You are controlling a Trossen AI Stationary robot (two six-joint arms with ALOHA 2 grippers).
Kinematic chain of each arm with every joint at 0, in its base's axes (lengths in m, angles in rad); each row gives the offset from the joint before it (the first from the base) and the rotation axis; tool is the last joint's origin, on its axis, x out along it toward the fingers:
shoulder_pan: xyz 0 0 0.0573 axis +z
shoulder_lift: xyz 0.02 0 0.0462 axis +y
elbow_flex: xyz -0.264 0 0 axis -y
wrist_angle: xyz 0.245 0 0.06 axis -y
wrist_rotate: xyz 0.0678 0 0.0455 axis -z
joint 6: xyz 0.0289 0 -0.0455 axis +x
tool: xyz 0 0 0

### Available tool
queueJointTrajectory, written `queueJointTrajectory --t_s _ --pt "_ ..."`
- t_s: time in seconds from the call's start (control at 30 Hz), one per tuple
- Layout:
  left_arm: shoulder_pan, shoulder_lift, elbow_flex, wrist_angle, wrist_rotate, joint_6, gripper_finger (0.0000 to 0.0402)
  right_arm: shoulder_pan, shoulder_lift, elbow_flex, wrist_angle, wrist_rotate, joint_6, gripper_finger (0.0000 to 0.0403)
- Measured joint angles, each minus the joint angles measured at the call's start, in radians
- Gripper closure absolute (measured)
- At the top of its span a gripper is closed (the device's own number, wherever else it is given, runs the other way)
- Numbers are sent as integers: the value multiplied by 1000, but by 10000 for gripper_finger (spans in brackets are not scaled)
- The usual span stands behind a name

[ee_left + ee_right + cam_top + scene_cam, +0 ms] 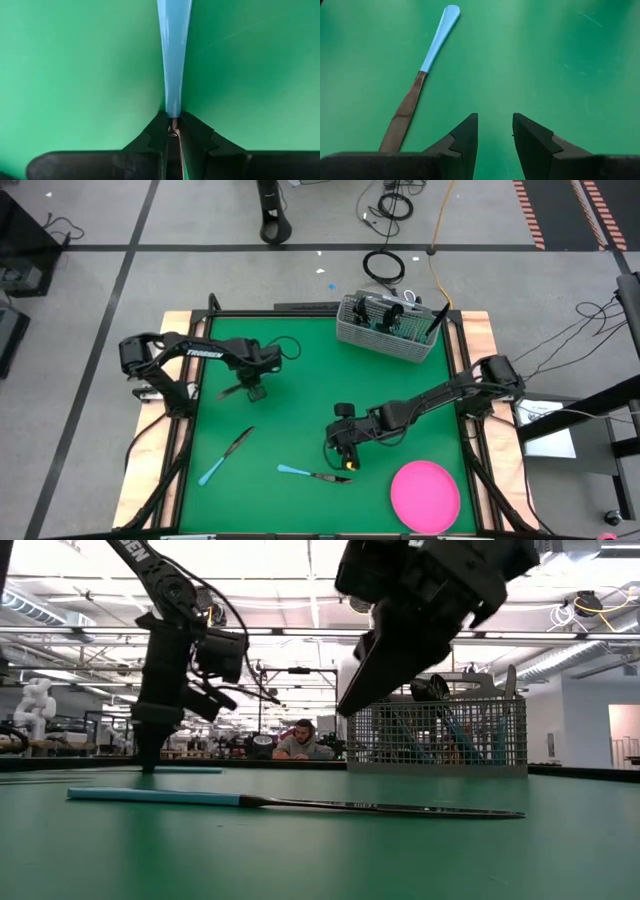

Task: Sort silverware
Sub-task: Put the blue table knife into the silverware basket

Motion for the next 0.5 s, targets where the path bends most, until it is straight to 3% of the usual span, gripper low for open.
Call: queueJointTrajectory --t_s 0.13,0.3,0.5 --pt "-33 4 43 55 44 4 361 6 -49 0 -33 42 12 289" --pt "-60 9 68 241 221 21 360 41 -96 0 -96 145 34 289" --pt "-111 72 122 364 251 39 360 76 -125 0 -175 248 64 289"
